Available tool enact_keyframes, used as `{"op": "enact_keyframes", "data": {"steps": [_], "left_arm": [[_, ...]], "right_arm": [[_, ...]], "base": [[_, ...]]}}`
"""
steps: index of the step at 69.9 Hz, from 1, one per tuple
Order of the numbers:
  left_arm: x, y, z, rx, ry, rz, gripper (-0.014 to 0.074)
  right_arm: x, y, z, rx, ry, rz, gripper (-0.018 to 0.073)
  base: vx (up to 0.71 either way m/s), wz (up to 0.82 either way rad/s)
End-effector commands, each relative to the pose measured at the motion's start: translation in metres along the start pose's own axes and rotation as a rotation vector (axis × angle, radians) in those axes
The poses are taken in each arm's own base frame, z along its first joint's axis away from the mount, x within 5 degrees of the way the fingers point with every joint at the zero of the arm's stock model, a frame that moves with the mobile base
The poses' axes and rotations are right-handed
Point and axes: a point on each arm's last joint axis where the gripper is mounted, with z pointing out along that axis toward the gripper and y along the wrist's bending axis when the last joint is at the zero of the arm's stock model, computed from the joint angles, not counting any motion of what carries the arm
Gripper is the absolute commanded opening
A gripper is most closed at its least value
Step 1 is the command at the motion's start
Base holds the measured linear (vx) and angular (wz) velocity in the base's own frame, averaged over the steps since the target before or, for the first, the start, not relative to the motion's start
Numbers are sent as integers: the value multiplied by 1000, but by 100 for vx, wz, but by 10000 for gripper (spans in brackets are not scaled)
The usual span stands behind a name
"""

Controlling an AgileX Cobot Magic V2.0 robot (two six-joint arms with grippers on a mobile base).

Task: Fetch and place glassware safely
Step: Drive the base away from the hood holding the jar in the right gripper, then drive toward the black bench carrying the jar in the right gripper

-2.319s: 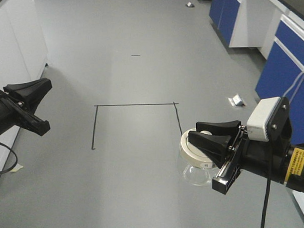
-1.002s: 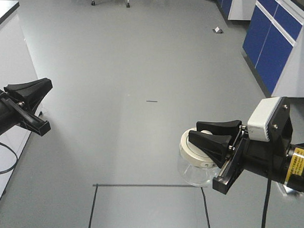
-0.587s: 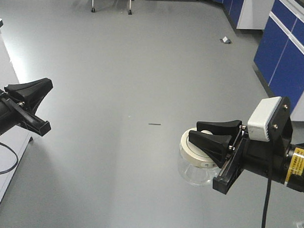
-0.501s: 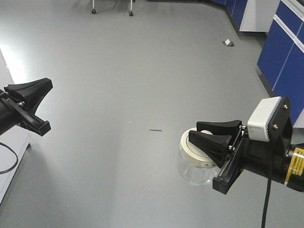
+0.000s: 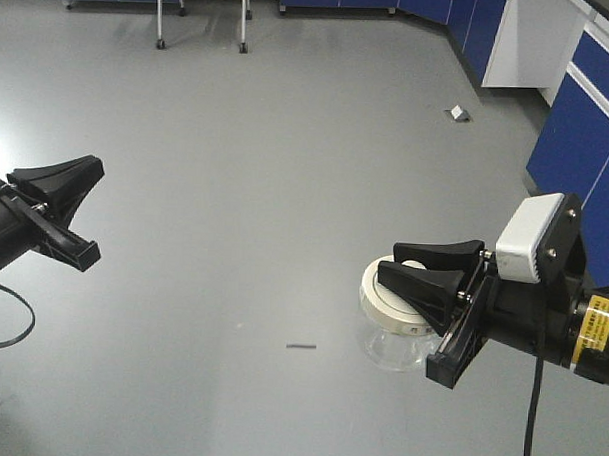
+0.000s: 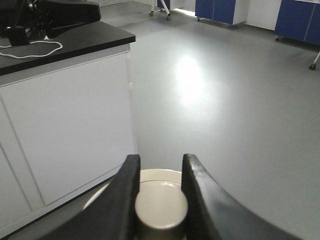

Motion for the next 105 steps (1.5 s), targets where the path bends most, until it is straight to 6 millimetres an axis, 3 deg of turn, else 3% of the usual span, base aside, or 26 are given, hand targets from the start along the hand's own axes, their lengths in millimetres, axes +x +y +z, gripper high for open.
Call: {"op": "enact_keyframes", "data": {"steps": [1, 105], "left_arm": [[-19, 0, 0, 2, -110, -2, -7], [-19, 0, 0, 2, -110, -1, -7]], "right_arm": [[-19, 1, -3, -10, -105, -4, -1], [-19, 1, -3, -10, -105, -4, -1]], "base": [[64, -9], [66, 2]]}}
